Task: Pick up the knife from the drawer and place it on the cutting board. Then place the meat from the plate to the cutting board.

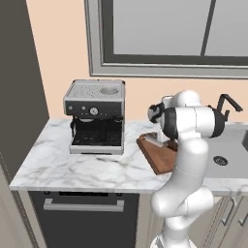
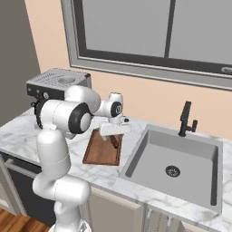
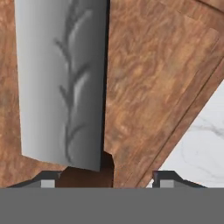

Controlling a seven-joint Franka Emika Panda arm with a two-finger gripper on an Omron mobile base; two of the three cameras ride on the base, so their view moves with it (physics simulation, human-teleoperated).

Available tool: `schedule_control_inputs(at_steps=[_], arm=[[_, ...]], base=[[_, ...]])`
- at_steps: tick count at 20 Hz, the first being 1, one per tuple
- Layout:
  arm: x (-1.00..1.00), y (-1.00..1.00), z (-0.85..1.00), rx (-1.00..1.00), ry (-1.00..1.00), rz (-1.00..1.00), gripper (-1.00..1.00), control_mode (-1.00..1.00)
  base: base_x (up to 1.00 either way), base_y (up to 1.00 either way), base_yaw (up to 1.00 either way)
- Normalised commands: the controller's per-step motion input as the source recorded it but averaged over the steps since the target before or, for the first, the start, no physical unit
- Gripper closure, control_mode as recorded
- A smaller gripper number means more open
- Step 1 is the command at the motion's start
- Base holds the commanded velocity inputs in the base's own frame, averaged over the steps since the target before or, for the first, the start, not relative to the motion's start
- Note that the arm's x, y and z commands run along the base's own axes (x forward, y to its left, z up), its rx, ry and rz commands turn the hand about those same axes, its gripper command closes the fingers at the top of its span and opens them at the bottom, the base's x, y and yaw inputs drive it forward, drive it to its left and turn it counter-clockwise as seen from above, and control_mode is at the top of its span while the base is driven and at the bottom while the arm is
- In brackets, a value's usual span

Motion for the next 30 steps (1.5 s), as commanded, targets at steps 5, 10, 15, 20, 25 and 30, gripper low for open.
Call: schedule_control_inputs(at_steps=[5, 10, 15, 20, 25, 30], arm=[[-0.27, -0.04, 0.13, 0.03, -0.06, 0.02, -1.0, -1.0], [-0.43, 0.0, 0.44, 0.02, -0.04, 0.04, -1.0, -1.0], [-0.32, 0.0, 0.73, 0.0, 0.0, 0.05, -1.0, -1.0], [-0.29, 0.0, 0.67, 0.0, 0.0, 0.02, -1.0, -1.0], [-0.37, 0.0, 0.5, 0.0, 0.0, 0.0, -1.0, -1.0], [-0.58, 0.0, 0.11, 0.07, -0.15, -0.04, -1.0, -1.0]], base=[[0.0, 0.0, 0.0], [0.0, 0.0, 0.0], [0.0, 0.0, 0.0], [0.0, 0.0, 0.0], [0.0, 0.0, 0.0], [0.0, 0.0, 0.0]])
